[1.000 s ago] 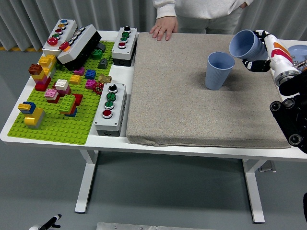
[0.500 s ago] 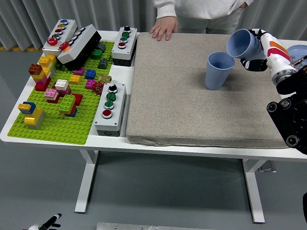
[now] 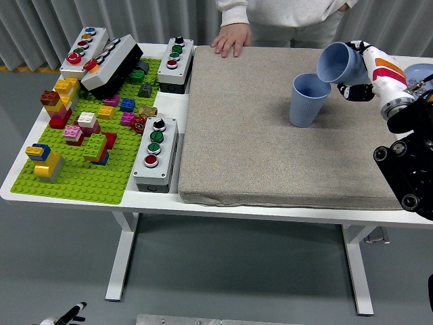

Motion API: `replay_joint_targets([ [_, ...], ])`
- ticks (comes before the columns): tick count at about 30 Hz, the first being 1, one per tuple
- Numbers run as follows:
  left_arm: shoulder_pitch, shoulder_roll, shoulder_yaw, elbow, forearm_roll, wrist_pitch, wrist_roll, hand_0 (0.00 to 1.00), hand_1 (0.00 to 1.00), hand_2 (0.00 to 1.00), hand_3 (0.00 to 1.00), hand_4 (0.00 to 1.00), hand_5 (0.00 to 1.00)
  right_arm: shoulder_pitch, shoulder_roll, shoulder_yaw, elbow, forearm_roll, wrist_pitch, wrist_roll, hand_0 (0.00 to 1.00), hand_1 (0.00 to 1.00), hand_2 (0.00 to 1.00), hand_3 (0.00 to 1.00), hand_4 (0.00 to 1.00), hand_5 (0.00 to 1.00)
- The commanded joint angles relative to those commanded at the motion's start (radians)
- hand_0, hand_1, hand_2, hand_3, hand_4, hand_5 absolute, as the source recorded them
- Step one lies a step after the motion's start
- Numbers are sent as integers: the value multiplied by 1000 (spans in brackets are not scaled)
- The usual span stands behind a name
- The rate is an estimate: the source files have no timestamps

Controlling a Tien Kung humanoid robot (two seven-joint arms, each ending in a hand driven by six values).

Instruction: Pick cup pour cup place

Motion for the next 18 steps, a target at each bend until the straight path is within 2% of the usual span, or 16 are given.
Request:
replay_joint_targets([
  [18,2,1,-1,0,0,0,0,891,844,891,798,665,992,-2,-2,-23,3,-6,-5,-2,700,564,463,516,632,2],
])
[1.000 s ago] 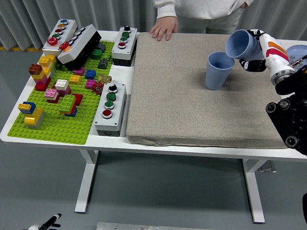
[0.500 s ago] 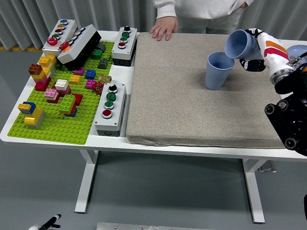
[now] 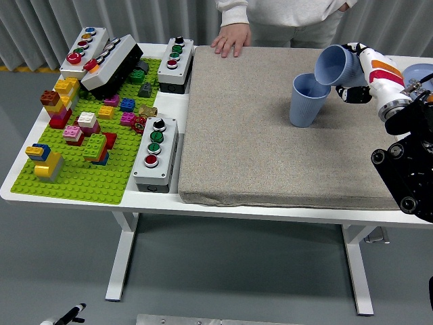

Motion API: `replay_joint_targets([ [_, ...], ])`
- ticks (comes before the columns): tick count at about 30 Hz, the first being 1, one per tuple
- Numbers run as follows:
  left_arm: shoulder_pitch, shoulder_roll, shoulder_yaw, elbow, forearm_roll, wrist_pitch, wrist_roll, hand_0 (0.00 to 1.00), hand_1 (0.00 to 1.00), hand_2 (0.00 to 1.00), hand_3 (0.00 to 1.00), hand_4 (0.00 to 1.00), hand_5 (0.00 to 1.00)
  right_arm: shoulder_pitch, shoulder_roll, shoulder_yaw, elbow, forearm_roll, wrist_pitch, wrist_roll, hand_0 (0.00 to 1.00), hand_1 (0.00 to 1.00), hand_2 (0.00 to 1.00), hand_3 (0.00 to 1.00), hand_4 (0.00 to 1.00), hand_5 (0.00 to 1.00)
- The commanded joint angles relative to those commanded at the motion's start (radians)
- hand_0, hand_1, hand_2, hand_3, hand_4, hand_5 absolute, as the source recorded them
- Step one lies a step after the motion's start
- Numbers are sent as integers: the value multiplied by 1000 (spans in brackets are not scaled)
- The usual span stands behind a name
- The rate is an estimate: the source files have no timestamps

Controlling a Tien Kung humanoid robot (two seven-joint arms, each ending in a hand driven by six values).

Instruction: Pick cup pour cup place

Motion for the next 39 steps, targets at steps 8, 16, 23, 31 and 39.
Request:
replay_joint_targets([
  [8,-1,0,-1,0,0,0,-1,891,844,891,799,665,992,2,-2,-7,5,-12,-1,-4,699,565,463,515,631,2],
  [16,-4,1,-3,0,1,0,0,891,844,891,798,665,992,8,-10,-29,10,-18,-3,-14,699,565,465,514,631,2],
  [23,-3,1,-6,0,1,0,-1,892,844,891,798,665,992,10,-17,-55,15,-16,-6,-18,697,564,464,513,630,2],
  [31,-5,2,-11,0,4,0,0,891,844,891,798,665,990,15,-24,-76,20,-28,-8,-28,699,564,465,512,628,2],
  [39,-5,2,-12,0,4,0,0,891,844,891,798,666,991,19,-29,-86,22,-48,-11,-38,699,564,465,511,628,2],
])
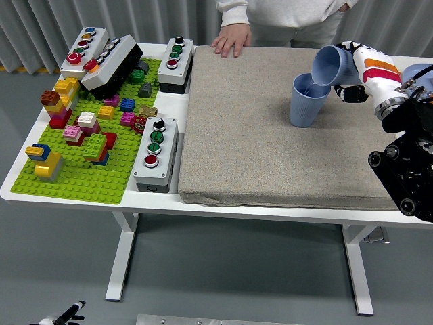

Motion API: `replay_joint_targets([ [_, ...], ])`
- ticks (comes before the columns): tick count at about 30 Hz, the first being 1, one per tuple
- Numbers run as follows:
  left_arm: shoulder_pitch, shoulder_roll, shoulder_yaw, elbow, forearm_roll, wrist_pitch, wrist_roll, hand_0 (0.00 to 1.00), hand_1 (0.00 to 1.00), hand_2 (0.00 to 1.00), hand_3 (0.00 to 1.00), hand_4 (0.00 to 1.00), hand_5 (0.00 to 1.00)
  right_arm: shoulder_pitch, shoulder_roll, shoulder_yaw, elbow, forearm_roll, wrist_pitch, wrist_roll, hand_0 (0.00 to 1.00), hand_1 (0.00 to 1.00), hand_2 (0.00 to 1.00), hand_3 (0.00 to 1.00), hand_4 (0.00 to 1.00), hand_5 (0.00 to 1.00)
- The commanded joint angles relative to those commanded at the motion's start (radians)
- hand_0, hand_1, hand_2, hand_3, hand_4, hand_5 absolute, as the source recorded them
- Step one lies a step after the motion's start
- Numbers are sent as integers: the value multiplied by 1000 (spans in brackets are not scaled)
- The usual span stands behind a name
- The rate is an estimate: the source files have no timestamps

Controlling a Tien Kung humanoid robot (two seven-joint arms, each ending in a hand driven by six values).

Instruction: Pick cup pour cup place

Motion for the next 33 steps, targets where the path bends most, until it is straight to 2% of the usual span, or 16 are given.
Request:
replay_joint_targets([
  [23,7,1,-3,0,1,0,1,890,844,891,798,666,990,-6,-14,-32,26,-43,-26,-35,700,569,467,506,622,2],
  [33,4,1,-4,0,3,1,0,891,844,891,798,666,989,7,-40,-74,39,-40,-19,-46,701,570,467,506,622,2],
])
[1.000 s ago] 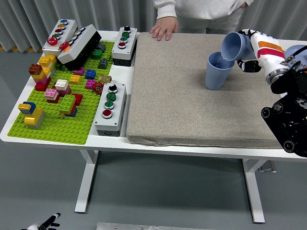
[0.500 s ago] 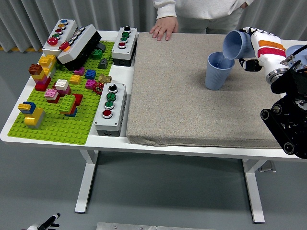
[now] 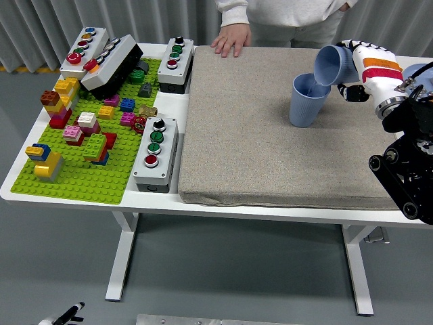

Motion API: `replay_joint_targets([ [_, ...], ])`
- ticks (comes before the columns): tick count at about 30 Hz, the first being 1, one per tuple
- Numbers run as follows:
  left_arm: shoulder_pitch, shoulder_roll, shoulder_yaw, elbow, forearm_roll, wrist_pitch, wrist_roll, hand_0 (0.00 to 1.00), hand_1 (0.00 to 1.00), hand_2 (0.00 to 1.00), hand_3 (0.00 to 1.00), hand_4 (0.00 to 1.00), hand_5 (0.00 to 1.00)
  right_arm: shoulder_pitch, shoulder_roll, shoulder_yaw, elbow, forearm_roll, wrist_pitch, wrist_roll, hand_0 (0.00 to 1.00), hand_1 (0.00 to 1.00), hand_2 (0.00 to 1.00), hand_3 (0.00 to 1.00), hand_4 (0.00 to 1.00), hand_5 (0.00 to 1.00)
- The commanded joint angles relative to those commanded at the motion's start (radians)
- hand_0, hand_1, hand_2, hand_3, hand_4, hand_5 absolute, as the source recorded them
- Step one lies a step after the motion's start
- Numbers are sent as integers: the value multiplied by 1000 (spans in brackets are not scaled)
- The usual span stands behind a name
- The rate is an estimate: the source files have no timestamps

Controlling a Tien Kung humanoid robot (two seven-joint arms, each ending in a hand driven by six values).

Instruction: Pick cup pour cup place

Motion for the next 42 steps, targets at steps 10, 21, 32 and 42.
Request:
replay_joint_targets([
  [10,-1,0,-3,0,1,0,0,891,844,891,799,667,988,10,-16,-30,8,0,4,-13,711,571,469,506,615,2],
  [21,-6,1,-6,0,2,0,0,891,845,891,799,667,988,24,-37,-62,11,5,3,-20,712,573,468,505,613,2],
  [32,-6,1,-10,0,6,0,0,892,844,890,799,667,987,30,-42,-82,12,4,2,-29,714,575,470,505,612,2],
  [42,-7,1,-11,0,4,1,0,891,845,890,799,668,988,35,-46,-91,4,7,1,-32,715,576,472,505,609,2],
])
